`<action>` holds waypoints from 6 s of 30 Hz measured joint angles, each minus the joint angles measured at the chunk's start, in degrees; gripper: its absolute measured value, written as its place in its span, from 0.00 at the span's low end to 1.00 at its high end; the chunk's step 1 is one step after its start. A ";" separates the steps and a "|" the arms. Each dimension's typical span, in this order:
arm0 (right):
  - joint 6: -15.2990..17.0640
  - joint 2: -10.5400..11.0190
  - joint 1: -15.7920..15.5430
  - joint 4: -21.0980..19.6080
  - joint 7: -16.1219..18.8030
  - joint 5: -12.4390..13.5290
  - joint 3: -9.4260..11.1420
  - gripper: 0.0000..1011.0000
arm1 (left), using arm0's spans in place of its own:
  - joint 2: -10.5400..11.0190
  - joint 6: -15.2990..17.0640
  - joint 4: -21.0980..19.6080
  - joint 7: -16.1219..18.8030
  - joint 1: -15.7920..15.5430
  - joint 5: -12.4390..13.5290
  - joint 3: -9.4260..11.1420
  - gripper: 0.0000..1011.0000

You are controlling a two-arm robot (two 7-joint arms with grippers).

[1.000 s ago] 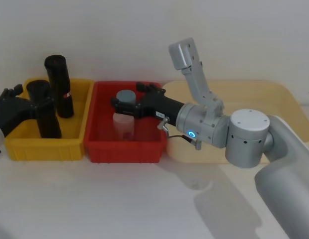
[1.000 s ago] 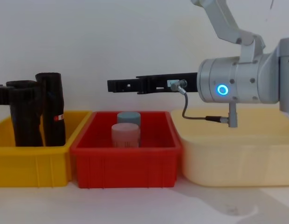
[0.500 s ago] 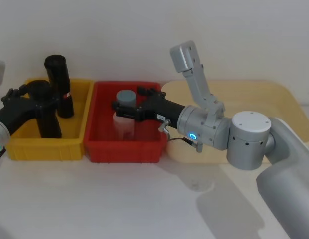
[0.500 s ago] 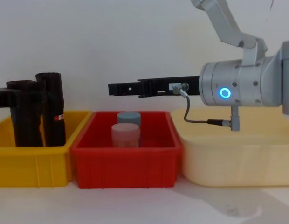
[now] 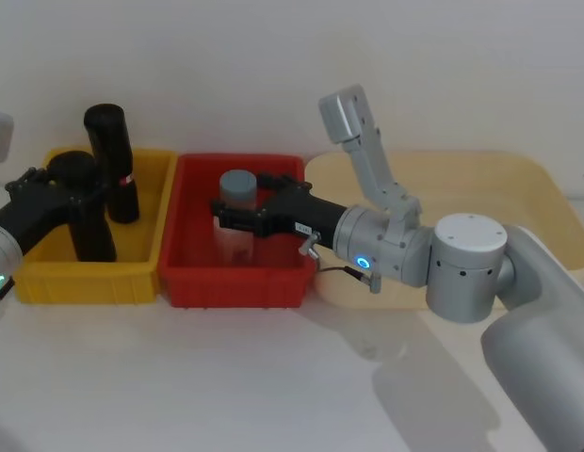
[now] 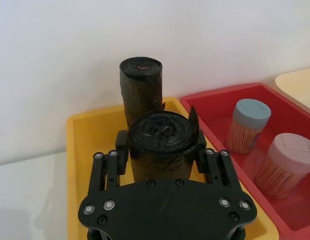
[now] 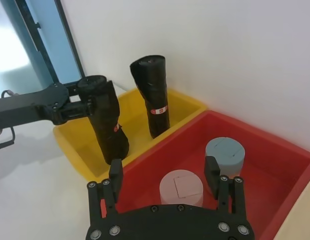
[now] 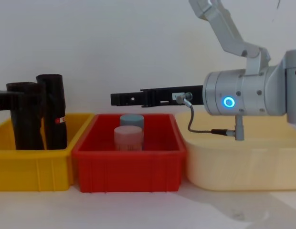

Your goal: Pick up the garbage bag with the one hand and transfer it to the other hand.

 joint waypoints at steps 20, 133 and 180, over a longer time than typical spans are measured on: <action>-1.76 -2.07 5.11 10.48 3.11 0.59 -1.97 0.99 | -0.15 -0.08 0.25 -0.03 -0.19 0.13 0.10 0.54; -1.85 6.17 5.96 -4.99 -0.39 -7.20 1.41 0.65 | -2.78 7.25 -10.26 -2.00 -8.94 -2.69 1.65 0.54; 9.57 21.72 -14.17 -26.11 -14.53 -7.60 21.19 0.99 | -18.48 2.72 13.12 -7.44 -28.00 -2.87 17.51 0.54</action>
